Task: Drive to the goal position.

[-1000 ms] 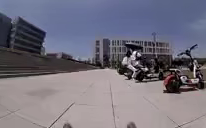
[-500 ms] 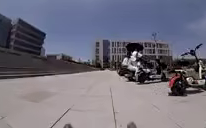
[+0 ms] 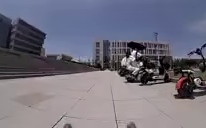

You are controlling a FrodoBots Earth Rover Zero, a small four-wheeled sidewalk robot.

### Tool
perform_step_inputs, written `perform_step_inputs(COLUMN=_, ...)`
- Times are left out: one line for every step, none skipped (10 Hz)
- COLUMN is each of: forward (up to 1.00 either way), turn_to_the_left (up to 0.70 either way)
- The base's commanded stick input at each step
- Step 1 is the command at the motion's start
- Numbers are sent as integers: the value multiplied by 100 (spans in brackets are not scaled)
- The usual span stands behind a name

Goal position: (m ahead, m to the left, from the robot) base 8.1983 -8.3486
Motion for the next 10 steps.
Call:
perform_step_inputs(forward=45, turn_to_the_left=0)
perform_step_inputs(forward=45, turn_to_the_left=0)
perform_step_inputs(forward=45, turn_to_the_left=0)
perform_step_inputs(forward=45, turn_to_the_left=0)
perform_step_inputs(forward=45, turn_to_the_left=0)
perform_step_inputs(forward=45, turn_to_the_left=0)
perform_step_inputs(forward=45, turn_to_the_left=0)
perform_step_inputs(forward=45, turn_to_the_left=0)
perform_step_inputs(forward=45, turn_to_the_left=0)
perform_step_inputs(forward=45, turn_to_the_left=0)
